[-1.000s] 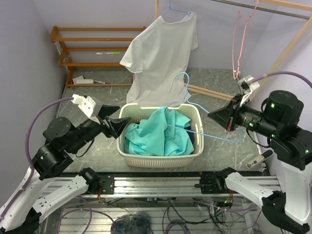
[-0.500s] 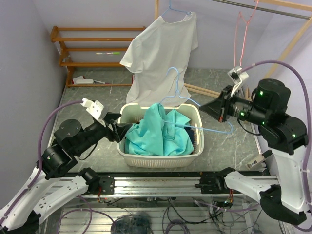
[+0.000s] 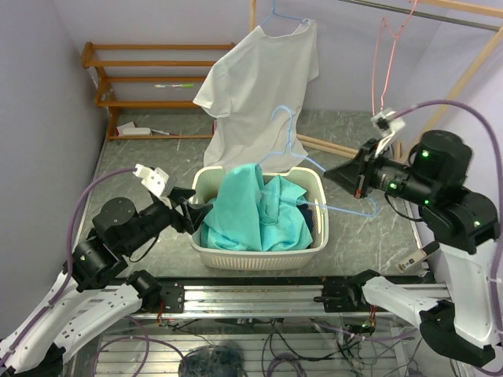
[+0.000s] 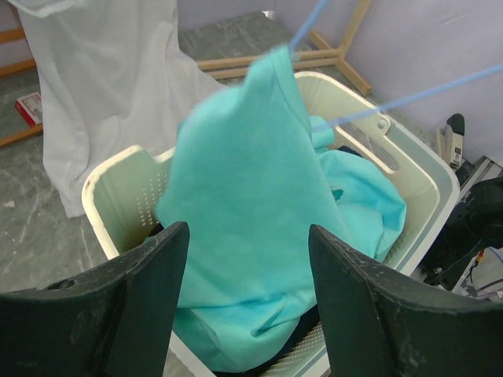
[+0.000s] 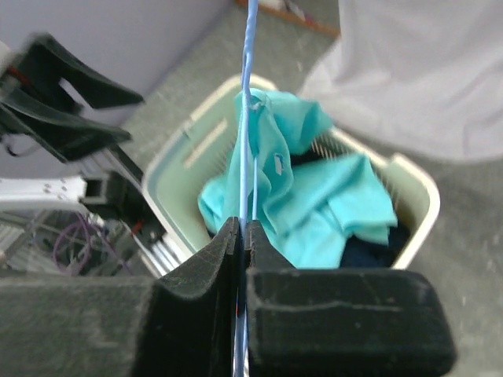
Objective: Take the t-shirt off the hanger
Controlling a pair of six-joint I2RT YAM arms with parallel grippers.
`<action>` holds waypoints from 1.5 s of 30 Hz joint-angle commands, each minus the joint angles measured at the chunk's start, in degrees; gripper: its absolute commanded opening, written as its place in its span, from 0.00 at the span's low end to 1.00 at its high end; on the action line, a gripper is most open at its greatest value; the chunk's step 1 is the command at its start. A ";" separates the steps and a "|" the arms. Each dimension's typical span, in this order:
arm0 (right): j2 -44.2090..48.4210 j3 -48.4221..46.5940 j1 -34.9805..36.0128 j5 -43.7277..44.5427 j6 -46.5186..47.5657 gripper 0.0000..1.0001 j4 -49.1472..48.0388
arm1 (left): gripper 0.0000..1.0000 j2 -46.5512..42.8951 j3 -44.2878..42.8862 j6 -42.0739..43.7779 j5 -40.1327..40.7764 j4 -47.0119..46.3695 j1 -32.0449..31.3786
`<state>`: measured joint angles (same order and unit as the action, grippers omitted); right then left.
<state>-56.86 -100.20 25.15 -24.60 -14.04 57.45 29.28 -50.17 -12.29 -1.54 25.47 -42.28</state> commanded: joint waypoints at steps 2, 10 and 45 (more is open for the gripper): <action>2.39 5.28 0.25 7.37 0.76 0.00 9.01 | 0.73 0.20 1.24 -1.07 -0.01 -1.77 -0.23; 1.74 -3.58 0.24 19.36 -0.84 0.00 13.96 | 0.72 0.68 1.93 -1.40 -0.27 -1.35 -0.25; -6.46 11.35 0.17 52.61 6.08 0.00 -47.67 | 0.72 -5.12 4.65 -2.59 0.58 3.21 -0.28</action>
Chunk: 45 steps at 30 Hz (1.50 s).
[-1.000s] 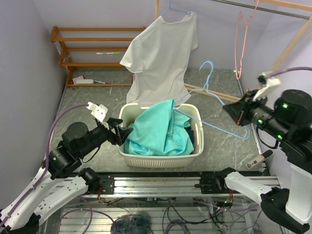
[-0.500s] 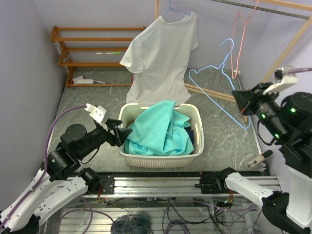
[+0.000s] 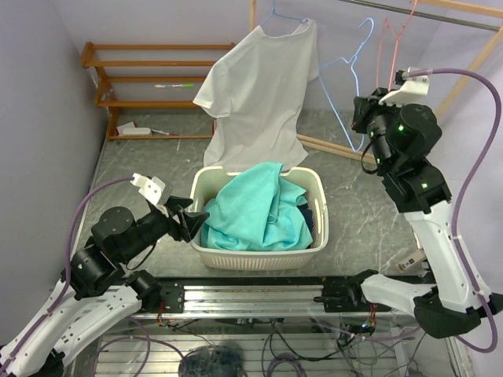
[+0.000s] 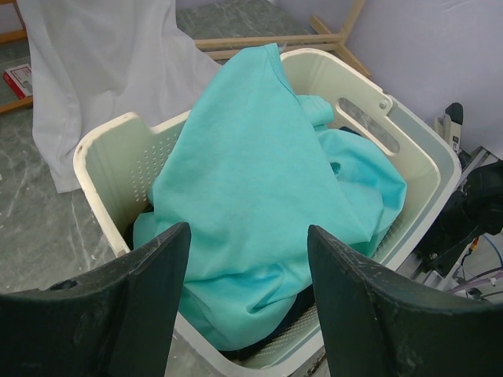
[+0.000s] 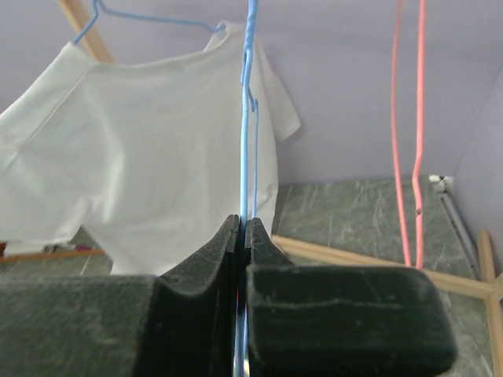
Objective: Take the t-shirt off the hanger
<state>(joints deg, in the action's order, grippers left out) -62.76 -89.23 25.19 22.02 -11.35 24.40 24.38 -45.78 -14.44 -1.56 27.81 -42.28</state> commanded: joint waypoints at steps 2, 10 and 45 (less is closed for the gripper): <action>-1.91 0.40 0.17 7.77 5.28 0.00 -17.92 | 0.72 -0.28 0.17 -0.38 0.67 0.97 -0.26; -8.38 -2.84 -0.18 9.55 10.92 0.00 -23.61 | 0.72 -0.31 0.35 -0.49 -0.52 0.93 -0.31; -6.40 0.03 -5.73 -7.37 -1.38 0.99 -2.21 | 0.73 2.28 0.34 -0.68 0.53 1.19 -0.28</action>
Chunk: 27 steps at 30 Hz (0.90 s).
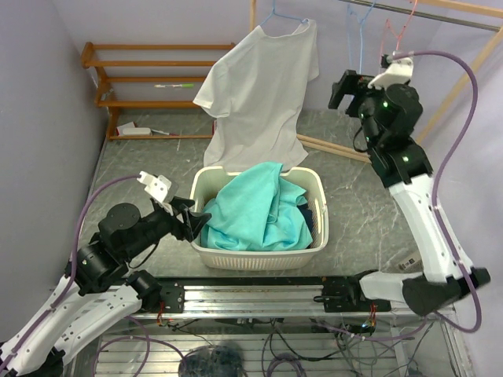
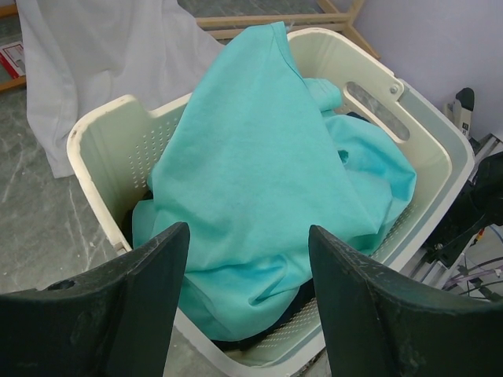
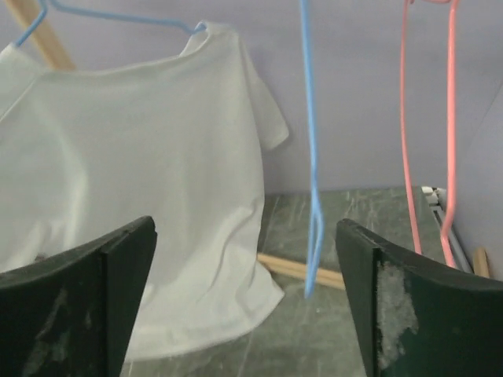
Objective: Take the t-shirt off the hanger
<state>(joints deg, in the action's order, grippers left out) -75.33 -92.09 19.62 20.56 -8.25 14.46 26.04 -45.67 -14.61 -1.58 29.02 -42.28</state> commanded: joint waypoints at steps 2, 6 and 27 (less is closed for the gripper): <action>9.88 6.17 -0.17 -8.56 -6.07 1.00 10.71 | 0.74 1.12 0.23 -0.47 0.62 -0.16 -0.26; 18.28 14.81 -0.15 -15.54 -9.36 1.00 17.23 | 0.74 3.47 0.28 0.23 0.41 -0.54 -0.19; 40.03 32.46 -0.08 -27.60 -8.36 0.30 28.56 | 0.56 47.94 -15.74 -9.88 -2.24 -23.05 -1.19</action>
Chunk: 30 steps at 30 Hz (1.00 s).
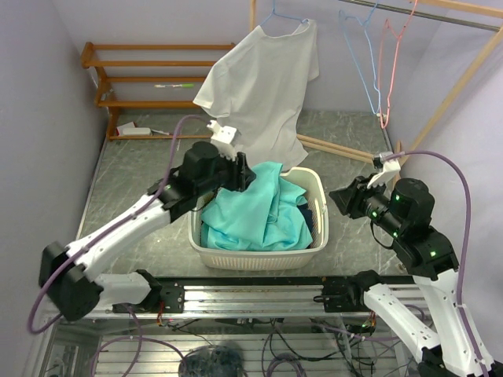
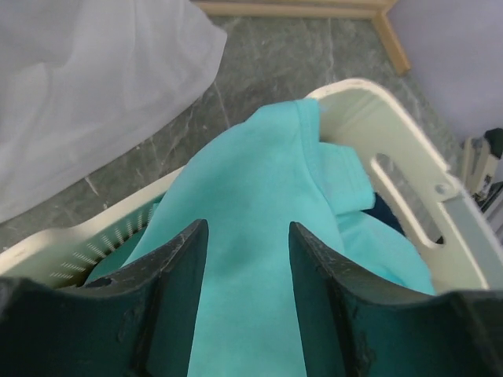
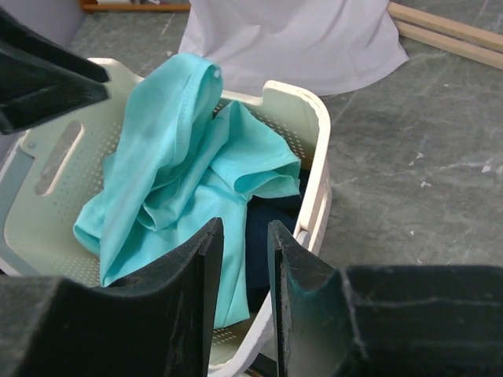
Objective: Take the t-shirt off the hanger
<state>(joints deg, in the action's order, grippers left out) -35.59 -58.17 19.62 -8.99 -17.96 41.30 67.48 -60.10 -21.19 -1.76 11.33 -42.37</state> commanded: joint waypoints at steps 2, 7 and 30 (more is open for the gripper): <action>0.78 -1.38 -0.10 2.49 1.40 0.31 1.69 | 0.54 9.80 -0.92 -3.13 -1.82 -4.25 -3.24; 1.89 -0.91 -0.04 2.88 1.19 0.33 1.23 | 0.53 15.80 -0.86 -2.29 6.17 5.80 -12.20; -16.39 -9.58 0.36 -20.29 -0.98 0.31 -5.28 | 0.52 -9.40 -7.97 -3.61 25.67 24.48 -20.82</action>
<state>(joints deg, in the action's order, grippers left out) -46.74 -63.02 19.62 -19.86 -17.19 41.67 68.51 -67.20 -25.91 20.32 35.40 -63.02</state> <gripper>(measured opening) 0.312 0.518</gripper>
